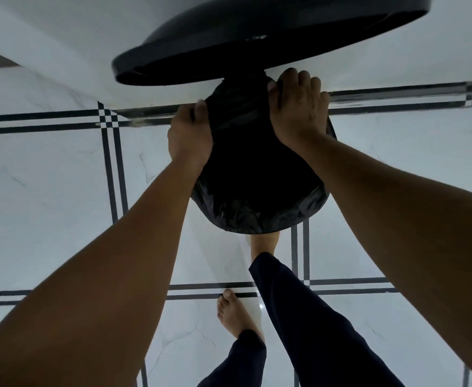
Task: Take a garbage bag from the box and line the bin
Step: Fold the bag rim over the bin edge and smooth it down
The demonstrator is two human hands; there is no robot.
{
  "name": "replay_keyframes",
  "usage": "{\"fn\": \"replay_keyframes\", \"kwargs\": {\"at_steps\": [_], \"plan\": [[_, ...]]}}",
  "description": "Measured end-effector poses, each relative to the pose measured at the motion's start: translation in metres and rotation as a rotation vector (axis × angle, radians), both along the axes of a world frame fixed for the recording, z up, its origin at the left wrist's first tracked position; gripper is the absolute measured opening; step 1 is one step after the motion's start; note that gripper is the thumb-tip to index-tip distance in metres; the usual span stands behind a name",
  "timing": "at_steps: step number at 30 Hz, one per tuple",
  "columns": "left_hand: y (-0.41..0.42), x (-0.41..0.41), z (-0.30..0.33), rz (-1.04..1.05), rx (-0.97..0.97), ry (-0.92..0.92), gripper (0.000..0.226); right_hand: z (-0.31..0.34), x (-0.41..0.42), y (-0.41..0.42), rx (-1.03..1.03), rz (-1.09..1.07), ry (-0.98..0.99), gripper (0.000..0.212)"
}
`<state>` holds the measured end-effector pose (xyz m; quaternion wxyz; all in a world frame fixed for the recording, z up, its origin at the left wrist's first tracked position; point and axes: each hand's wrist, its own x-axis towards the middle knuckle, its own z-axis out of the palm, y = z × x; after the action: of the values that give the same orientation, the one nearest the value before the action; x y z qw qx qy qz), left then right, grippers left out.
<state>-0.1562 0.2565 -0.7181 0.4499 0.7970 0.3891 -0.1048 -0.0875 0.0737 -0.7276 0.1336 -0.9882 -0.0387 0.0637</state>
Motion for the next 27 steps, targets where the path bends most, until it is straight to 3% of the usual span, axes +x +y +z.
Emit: {"fn": "replay_keyframes", "kwargs": {"at_steps": [4, 8, 11, 17, 20, 23, 27], "plan": [[0.005, 0.01, -0.01, 0.119, -0.062, 0.065, 0.051, -0.001, 0.004, 0.01, -0.076, -0.035, -0.032, 0.041], [0.01, 0.017, -0.01, 0.21, -0.143, 0.105, 0.04, 0.003, 0.012, 0.01, -0.034, -0.061, 0.043, 0.028], [0.017, 0.012, -0.006, 0.257, -0.12, 0.081, 0.039, 0.012, 0.013, 0.009, 0.081, -0.144, 0.096, 0.031], [0.009, -0.049, 0.014, 0.316, 0.271, -0.102, 0.025, 0.034, -0.022, -0.028, 0.209, -0.813, 0.062, 0.03], [-0.013, -0.082, 0.028, 0.348, 0.167, -0.138, 0.017, 0.033, -0.058, -0.041, 0.319, -1.007, 0.228, 0.023], [-0.034, -0.105, 0.033, 0.516, -0.038, -0.022, 0.019, 0.029, -0.079, -0.048, 0.595, -1.12, 0.319, 0.023], [-0.032, -0.107, 0.027, 0.693, -0.302, 0.041, 0.032, 0.024, -0.079, -0.051, 0.656, -1.139, 0.333, 0.015]]}}
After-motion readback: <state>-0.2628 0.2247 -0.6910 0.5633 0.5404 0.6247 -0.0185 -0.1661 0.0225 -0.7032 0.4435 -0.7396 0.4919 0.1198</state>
